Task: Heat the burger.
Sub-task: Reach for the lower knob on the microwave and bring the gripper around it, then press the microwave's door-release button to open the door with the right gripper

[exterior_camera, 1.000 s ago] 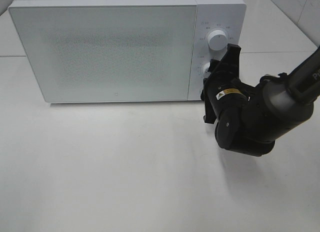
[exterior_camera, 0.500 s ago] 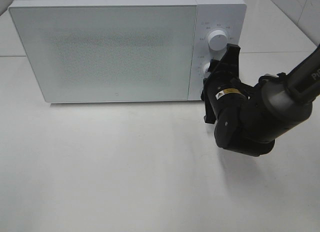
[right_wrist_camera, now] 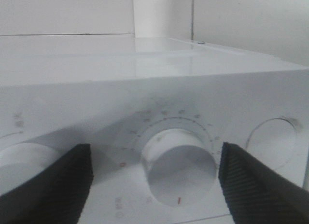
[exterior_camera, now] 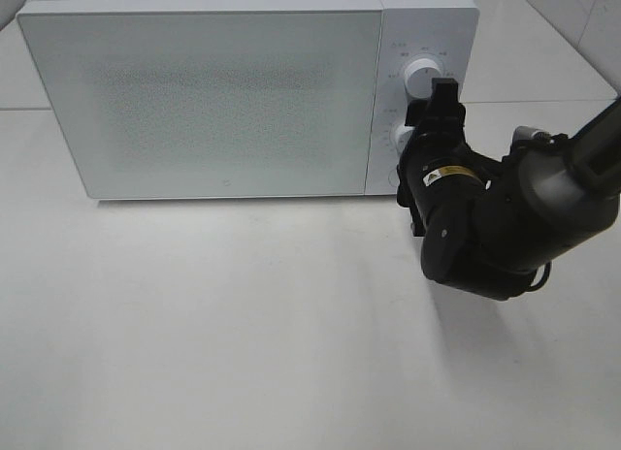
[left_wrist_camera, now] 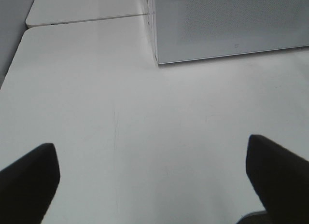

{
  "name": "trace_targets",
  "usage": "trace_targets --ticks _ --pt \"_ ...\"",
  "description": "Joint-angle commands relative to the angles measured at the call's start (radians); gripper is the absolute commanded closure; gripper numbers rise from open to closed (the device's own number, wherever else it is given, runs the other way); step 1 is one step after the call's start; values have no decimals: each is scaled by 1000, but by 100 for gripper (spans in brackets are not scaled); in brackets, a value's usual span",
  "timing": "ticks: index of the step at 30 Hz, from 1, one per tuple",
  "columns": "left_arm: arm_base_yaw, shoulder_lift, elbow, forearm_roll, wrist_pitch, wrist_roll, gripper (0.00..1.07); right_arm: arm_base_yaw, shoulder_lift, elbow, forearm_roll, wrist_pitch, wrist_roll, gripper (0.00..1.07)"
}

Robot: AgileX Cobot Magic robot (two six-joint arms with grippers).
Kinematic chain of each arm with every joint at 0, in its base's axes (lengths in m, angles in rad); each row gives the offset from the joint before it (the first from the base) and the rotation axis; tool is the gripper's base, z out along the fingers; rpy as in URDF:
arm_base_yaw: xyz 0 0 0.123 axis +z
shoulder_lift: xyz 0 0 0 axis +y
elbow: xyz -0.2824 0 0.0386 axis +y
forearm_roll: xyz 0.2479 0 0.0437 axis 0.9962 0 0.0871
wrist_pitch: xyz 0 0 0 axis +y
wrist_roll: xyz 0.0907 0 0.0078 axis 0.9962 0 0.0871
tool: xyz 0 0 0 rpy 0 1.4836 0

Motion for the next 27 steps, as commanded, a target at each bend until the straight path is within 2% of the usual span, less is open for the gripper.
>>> trace_targets --ticks 1,7,12,15,17,20,22,27 --pt "1 -16 3 -1 1 -5 9 -8 -71 46 -40 -32 -92 29" --pt "1 -16 3 -1 1 -5 9 -8 -133 95 -94 60 -218 31" --pt "1 -16 3 -1 1 -5 9 -9 -260 166 -133 295 -536 31" --pt "1 -16 3 -1 1 -5 9 -9 -280 172 -136 334 -592 31" --pt "1 -16 3 -1 1 -5 9 -9 -348 177 -150 482 -821 31" --pt "1 -16 3 -1 1 -5 9 -9 -364 177 -153 521 -877 31" --pt "1 -16 3 -1 1 -5 9 -9 -422 176 -153 670 -1086 31" --pt "1 -16 3 -1 1 -5 9 -10 -472 175 -154 813 -1269 31"
